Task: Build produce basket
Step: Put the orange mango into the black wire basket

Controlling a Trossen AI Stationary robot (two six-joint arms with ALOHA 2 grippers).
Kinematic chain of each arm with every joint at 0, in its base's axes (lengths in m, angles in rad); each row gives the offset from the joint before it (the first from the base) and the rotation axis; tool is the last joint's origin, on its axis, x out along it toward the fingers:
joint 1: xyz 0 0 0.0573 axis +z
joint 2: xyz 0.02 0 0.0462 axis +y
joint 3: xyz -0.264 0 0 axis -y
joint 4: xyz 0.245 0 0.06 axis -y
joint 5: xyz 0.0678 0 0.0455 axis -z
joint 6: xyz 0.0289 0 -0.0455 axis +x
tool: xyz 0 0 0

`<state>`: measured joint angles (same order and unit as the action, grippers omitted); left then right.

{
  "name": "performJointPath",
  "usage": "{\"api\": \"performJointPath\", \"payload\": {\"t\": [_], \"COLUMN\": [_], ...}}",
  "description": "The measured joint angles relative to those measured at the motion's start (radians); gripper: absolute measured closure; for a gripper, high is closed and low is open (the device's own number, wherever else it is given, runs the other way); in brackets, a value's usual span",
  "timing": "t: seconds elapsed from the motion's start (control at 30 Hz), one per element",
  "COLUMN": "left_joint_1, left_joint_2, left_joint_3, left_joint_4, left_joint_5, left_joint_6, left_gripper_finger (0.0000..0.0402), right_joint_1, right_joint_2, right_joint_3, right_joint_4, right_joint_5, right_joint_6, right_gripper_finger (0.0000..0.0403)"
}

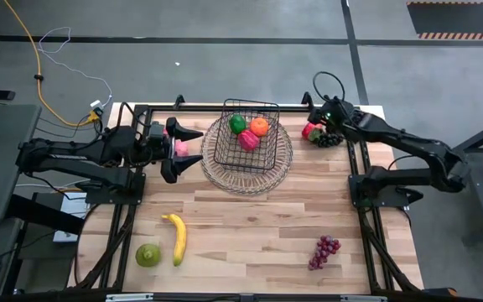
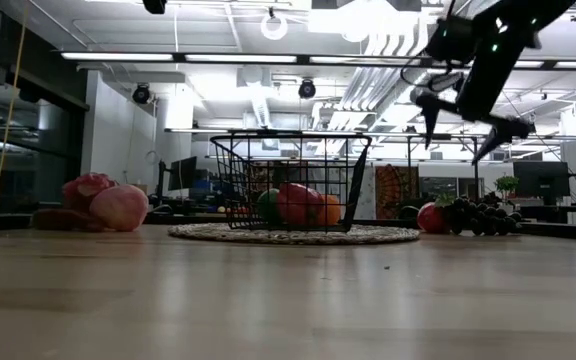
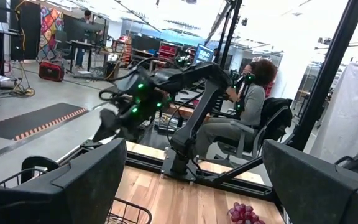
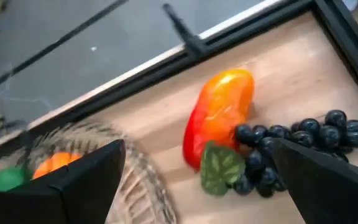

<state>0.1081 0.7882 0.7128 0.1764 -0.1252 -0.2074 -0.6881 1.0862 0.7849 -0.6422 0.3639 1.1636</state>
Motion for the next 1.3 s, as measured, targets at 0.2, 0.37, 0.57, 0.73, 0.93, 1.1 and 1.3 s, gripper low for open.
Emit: {"api": "performJointPath", "payload": {"t": [0.2, 0.37, 0.57, 0.73, 0.93, 1.1, 1.3], "left_joint_1": [0.0, 0.0, 0.0, 0.001, 0.001, 0.001, 0.001], "left_joint_2": [0.0, 0.0, 0.0, 0.0, 0.0, 0.0, 0.0], "left_joint_3": [0.0, 0.0, 0.0, 0.0, 0.0, 0.0, 0.0], "left_joint_4": [0.0, 0.0, 0.0, 0.0, 0.0, 0.0, 0.0], "left_joint_5": [-0.001, -0.002, -0.002, -0.018, -0.021, -0.021, -0.053], "left_joint_6": [-0.002, -0.002, 0.0, -0.001, -0.002, -0.002, 0.0], "left_gripper_finger": [0.004, 0.004, 0.004, 0.004, 0.004, 0.004, 0.004], "right_joint_1": [-0.053, -0.101, -0.149, -0.151, -0.15, -0.151, -0.151], "right_joint_2": [0.155, 0.301, 0.433, 0.525, 0.609, 0.633, 0.638], "right_joint_3": [0.024, 0.057, 0.091, 0.137, 0.173, 0.174, 0.174], "right_joint_4": [0.022, 0.023, 0.084, 0.108, 0.087, 0.053, 0.055], "right_joint_5": [0.002, 0.023, 0.028, 0.027, 0.017, 0.029, 0.045], "right_joint_6": [0.006, 0.017, 0.033, 0.036, 0.013, 0.033, 0.033], "right_gripper_finger": [0.0009, 0.0009, 0.0009, 0.0009, 0.0009, 0.001, 0.004]}}
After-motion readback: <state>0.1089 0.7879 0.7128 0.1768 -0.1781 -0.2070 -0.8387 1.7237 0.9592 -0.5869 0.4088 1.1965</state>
